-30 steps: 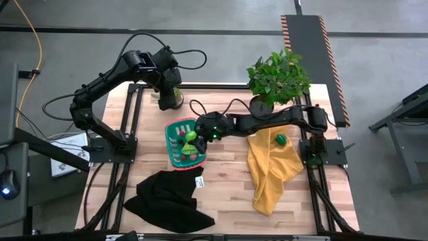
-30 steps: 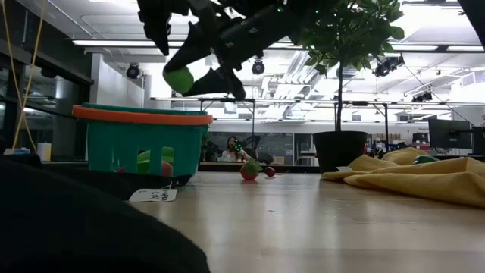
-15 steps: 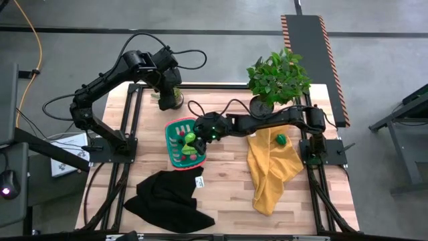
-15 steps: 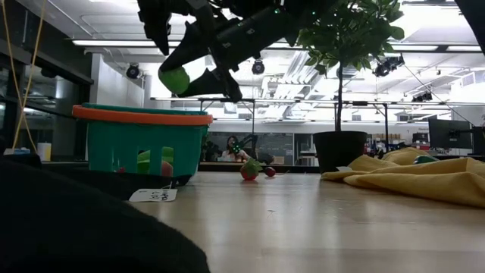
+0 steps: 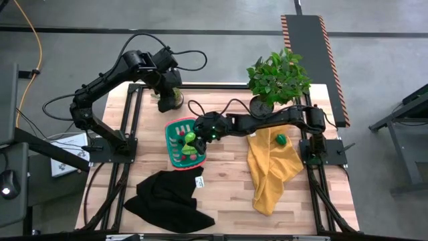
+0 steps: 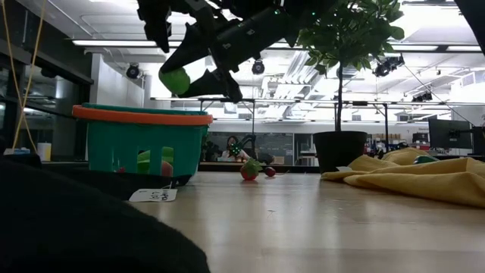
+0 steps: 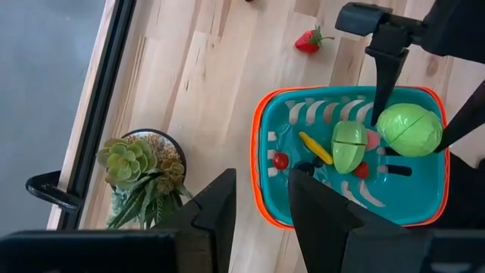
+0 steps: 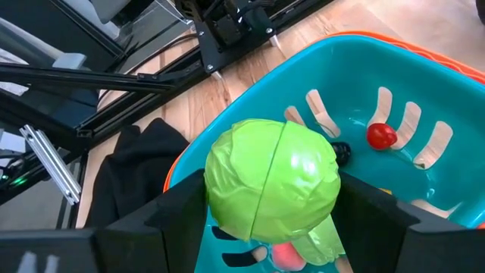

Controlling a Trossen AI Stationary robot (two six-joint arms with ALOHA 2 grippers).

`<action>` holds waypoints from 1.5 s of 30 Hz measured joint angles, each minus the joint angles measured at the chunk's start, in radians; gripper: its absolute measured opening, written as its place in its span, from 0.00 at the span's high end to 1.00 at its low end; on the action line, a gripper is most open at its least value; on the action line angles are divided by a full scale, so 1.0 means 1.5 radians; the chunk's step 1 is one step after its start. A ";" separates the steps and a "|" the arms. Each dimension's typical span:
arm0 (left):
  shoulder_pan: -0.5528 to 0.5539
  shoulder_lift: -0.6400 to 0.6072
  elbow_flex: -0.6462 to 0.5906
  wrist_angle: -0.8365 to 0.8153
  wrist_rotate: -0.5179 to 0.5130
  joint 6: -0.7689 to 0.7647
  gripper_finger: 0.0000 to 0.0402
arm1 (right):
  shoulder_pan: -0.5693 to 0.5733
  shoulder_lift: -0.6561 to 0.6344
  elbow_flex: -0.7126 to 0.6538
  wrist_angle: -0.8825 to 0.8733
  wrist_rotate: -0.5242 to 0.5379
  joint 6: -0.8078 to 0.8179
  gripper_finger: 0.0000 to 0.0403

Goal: Pick and placing Produce into tupperware
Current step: Put the green cabbage in the green basket

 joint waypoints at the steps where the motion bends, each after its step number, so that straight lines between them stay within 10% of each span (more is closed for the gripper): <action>1: 0.000 0.000 0.000 -0.001 0.000 0.000 0.72 | -0.001 0.000 0.000 0.000 0.000 0.000 0.41; 45: 0.000 0.000 0.000 0.000 0.000 0.000 0.72 | -0.032 0.033 -0.001 0.014 -0.077 -0.090 0.43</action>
